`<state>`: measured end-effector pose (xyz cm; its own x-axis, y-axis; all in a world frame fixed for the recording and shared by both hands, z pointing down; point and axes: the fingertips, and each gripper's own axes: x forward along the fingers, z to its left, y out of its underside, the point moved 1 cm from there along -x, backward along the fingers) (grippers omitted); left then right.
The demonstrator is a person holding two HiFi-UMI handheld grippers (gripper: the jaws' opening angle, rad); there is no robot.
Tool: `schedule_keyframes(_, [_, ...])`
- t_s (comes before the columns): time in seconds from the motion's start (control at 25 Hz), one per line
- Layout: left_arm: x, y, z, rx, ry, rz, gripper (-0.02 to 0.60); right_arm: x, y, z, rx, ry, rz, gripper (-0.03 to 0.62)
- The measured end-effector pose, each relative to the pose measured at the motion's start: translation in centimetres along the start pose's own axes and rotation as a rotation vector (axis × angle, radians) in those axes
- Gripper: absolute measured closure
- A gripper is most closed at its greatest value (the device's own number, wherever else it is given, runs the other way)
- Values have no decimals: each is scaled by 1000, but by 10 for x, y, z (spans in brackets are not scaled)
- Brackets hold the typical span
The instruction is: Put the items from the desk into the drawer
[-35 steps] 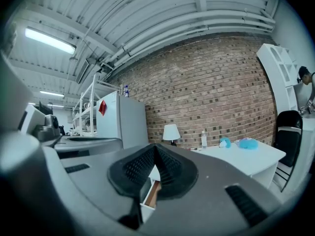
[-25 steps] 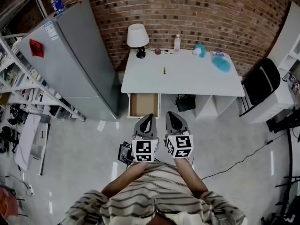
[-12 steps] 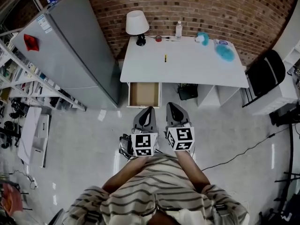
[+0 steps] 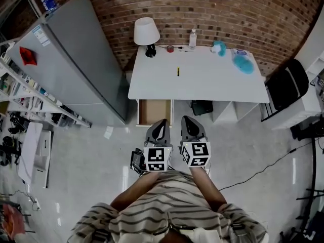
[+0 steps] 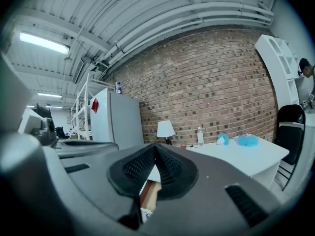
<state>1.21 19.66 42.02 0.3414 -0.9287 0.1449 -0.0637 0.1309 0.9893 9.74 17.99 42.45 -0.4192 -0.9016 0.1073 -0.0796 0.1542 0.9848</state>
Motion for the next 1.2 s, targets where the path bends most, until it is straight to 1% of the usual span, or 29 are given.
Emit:
schedule_keyframes(0.16, [27, 0, 11, -4, 18, 6, 574, 27, 2, -9, 4, 14, 13, 583])
schedule_keyframes(0.32, [58, -1, 31, -9, 21, 11, 574, 60, 0, -16, 2, 17, 22, 583])
schedule_keyframes(0.52, [98, -6, 52, -15, 48, 14, 574, 103, -4, -27, 4, 36, 28, 583])
schedule_keyframes(0.84, [156, -17, 95, -27, 85, 25, 574, 168, -23, -40, 13, 84, 25, 583])
schedule_keyframes(1.2, [207, -30, 132, -26, 137, 12, 574, 229, -42, -52, 5, 133, 18, 583])
